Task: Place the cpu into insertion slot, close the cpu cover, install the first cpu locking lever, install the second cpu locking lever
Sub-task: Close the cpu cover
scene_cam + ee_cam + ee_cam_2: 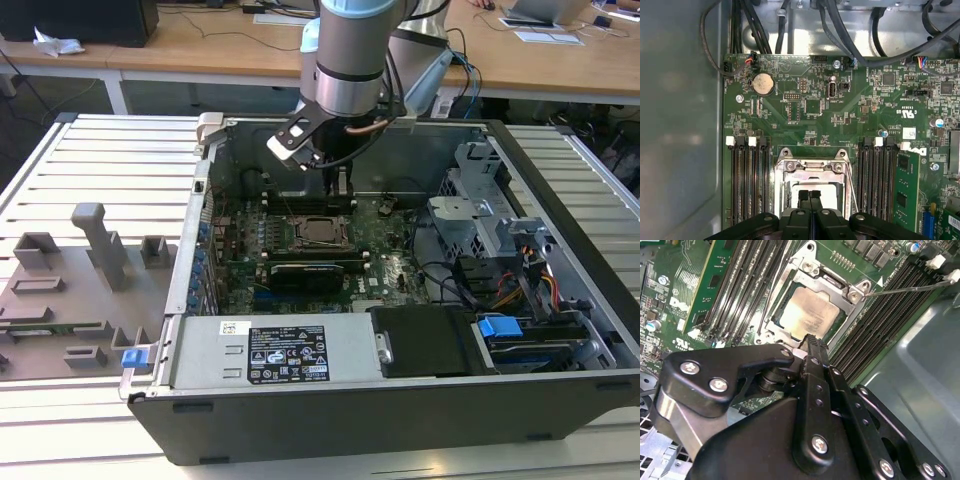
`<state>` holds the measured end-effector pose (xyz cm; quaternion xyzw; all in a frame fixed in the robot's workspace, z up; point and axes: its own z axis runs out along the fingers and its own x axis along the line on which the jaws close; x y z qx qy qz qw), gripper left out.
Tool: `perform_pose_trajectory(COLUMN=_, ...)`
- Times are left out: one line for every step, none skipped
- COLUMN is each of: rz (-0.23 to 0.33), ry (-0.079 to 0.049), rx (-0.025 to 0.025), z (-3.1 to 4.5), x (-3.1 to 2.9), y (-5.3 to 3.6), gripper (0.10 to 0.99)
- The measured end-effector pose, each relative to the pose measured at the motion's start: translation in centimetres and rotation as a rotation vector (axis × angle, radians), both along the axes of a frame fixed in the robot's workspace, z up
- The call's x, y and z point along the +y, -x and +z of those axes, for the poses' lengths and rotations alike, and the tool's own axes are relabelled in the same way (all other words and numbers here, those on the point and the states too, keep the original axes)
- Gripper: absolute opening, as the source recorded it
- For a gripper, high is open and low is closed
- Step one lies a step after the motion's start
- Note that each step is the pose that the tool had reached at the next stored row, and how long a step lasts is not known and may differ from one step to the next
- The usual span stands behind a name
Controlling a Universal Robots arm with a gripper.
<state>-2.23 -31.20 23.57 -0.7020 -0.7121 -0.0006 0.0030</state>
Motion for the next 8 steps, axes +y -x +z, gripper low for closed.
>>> perform_pose_trajectory(rz=0.000, ry=0.000, rx=0.0000, z=0.00, x=0.00, y=0.04, gripper=0.106)
perform_pose_trajectory(rz=0.000, ry=0.000, rx=0.0000, z=0.00, x=0.00, y=0.09, gripper=0.106)
perform_pose_trajectory(rz=0.000, ry=0.000, rx=0.0000, z=-0.01, x=0.00, y=0.14, gripper=0.106)
perform_pose_trajectory(rz=0.000, ry=0.000, rx=0.0000, z=-0.01, x=0.00, y=0.21, gripper=0.106)
perform_pose_trajectory(rz=0.000, ry=0.000, rx=0.0000, z=-0.02, x=0.00, y=0.28, gripper=0.106)
perform_pose_trajectory(rz=0.000, ry=0.000, rx=0.0000, z=-0.02, x=0.00, y=0.33, gripper=0.106)
perform_pose_trajectory(rz=0.000, ry=0.000, rx=0.0000, z=-0.03, x=0.00, y=0.44, gripper=0.106)
perform_pose_trajectory(rz=0.000, ry=0.000, rx=0.0000, z=-0.03, x=0.00, y=0.54, gripper=0.106)
